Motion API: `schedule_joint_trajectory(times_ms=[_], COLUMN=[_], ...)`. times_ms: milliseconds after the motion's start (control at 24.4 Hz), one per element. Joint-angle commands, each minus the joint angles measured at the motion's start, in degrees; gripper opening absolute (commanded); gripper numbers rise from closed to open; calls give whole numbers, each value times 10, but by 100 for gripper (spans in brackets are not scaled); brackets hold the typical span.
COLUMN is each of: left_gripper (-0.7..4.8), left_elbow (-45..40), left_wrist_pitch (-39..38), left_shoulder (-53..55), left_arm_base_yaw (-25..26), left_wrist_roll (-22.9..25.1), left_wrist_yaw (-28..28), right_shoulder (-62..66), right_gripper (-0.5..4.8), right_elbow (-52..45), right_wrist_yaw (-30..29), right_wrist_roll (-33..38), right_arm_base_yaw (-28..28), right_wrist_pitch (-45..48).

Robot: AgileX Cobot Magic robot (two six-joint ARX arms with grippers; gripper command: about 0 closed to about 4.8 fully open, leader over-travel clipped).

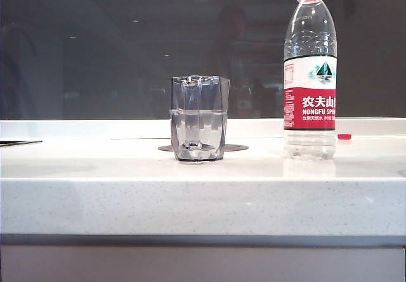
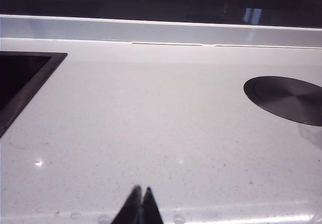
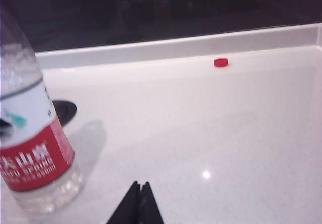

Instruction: Pick up the mineral water bottle on the table and pour water into the mug until it's half full.

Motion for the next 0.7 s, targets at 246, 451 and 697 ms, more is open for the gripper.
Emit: schedule_joint_trajectory(times_ms=[246,451,697], left_gripper=[-4,-4,-4], left_elbow=[2,2,2], left_wrist_pitch=[7,7,7], left_shoulder=[0,0,0], left_arm_base_yaw=[1,1,1], left_wrist_roll=[1,1,1], left_wrist_yaw=[2,2,2], right_shoulder=[-1,-1,-1], right_gripper=[0,0,0], right_elbow=[-2,-2,-2], right_wrist_yaw=[-1,0,-1], right_wrist_roll=[-38,-68,-70], right_arm_base_yaw=[-30,-44,-63], right_wrist_pitch=[-6,-6,-7])
